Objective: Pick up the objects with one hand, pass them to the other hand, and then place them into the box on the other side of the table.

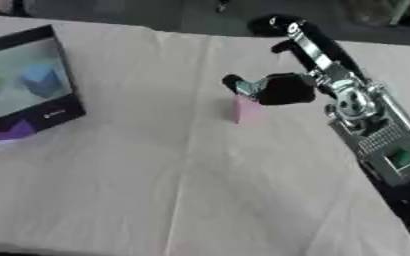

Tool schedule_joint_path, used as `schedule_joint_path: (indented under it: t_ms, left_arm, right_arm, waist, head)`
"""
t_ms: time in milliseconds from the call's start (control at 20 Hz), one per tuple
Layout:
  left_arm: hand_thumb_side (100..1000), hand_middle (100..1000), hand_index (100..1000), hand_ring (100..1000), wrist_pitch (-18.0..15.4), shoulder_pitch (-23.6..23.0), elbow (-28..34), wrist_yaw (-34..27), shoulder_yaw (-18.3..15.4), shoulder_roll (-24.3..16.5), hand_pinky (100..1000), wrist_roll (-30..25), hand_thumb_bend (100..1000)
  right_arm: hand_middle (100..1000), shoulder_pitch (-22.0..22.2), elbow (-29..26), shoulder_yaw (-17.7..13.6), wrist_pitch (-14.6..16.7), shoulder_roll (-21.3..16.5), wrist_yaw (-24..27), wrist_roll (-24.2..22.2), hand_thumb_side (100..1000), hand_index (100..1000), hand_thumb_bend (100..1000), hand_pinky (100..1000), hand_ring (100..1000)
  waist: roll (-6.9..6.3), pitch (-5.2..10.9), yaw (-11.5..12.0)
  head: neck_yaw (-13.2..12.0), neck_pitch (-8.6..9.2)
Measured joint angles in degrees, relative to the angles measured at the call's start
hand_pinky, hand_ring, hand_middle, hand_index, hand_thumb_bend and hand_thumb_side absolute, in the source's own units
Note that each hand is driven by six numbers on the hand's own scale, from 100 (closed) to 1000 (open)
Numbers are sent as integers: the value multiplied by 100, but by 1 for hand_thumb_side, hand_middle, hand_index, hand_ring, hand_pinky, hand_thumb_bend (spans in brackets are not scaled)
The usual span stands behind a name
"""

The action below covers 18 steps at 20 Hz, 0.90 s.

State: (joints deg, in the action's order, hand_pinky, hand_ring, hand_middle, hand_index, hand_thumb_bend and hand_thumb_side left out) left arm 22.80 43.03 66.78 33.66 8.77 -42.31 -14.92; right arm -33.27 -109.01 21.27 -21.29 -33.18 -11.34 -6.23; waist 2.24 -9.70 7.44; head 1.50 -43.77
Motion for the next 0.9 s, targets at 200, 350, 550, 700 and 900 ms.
schedule_joint_path:
  t_ms: [200, 350, 550, 700, 900]
  left_arm:
    - [780, 818, 780, 794, -5, -223, 619, -998, -188, 15, 867, 825, 100]
    - [782, 810, 770, 794, -61, -408, 1095, -1786, -241, 62, 870, 1460, 100]
    - [786, 802, 763, 791, -49, -497, 1434, -2394, -231, 62, 868, 1905, 100]
    - [778, 789, 747, 783, -57, -522, 1515, -2606, -220, 63, 868, 2027, 100]
    - [770, 786, 736, 782, -180, -526, 1636, -2831, -221, 113, 871, 2204, 100]
  right_arm:
    - [814, -89, -11, -31, 249, -167, -50, -857, 209, 861, 555, 868, 927]
    - [825, -360, 108, -72, 609, -254, -257, -1887, 184, 868, 560, 897, 937]
    - [833, -712, 537, -105, 1094, -257, -620, -3071, 185, 873, 556, 915, 938]
    - [846, -963, 912, -107, 1355, -313, -681, -3550, 169, 877, 559, 924, 945]
    - [861, -1292, 1418, -104, 1625, -433, -626, -3943, 159, 887, 563, 942, 958]
  waist:
    - [0, -3, 23]
    - [0, -3, 2]
    - [-2, 0, -20]
    - [-2, 3, 5]
    - [-2, 5, 13]
  head:
    - [178, -1]
    - [279, -1]
    - [385, -2]
    - [472, -3]
    - [547, -5]
